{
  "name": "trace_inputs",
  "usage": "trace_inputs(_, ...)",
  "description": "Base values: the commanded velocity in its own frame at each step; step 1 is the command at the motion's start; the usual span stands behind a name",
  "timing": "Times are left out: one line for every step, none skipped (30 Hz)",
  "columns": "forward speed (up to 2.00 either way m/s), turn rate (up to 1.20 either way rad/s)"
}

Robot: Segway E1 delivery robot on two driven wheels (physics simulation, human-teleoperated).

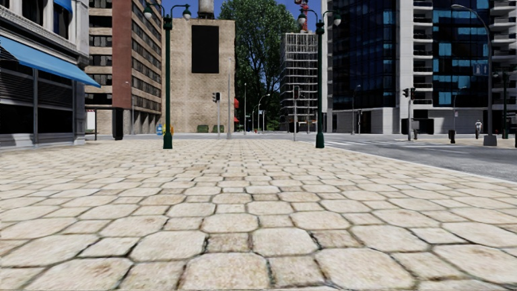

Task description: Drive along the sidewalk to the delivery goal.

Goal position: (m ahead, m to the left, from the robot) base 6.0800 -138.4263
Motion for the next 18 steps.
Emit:
trace_inputs(2.0, 0.0)
trace_inputs(2.0, 0.0)
trace_inputs(2.0, 0.0)
trace_inputs(2.0, 0.0)
trace_inputs(2.0, 0.0)
trace_inputs(2.0, 0.0)
trace_inputs(2.0, 0.0)
trace_inputs(2.0, 0.0)
trace_inputs(2.0, 0.0)
trace_inputs(2.0, 0.0)
trace_inputs(2.0, 0.0)
trace_inputs(2.0, 0.0)
trace_inputs(2.0, 0.0)
trace_inputs(2.0, 0.0)
trace_inputs(2.0, 0.0)
trace_inputs(2.0, 0.0)
trace_inputs(2.0, 0.0)
trace_inputs(2.0, 0.0)
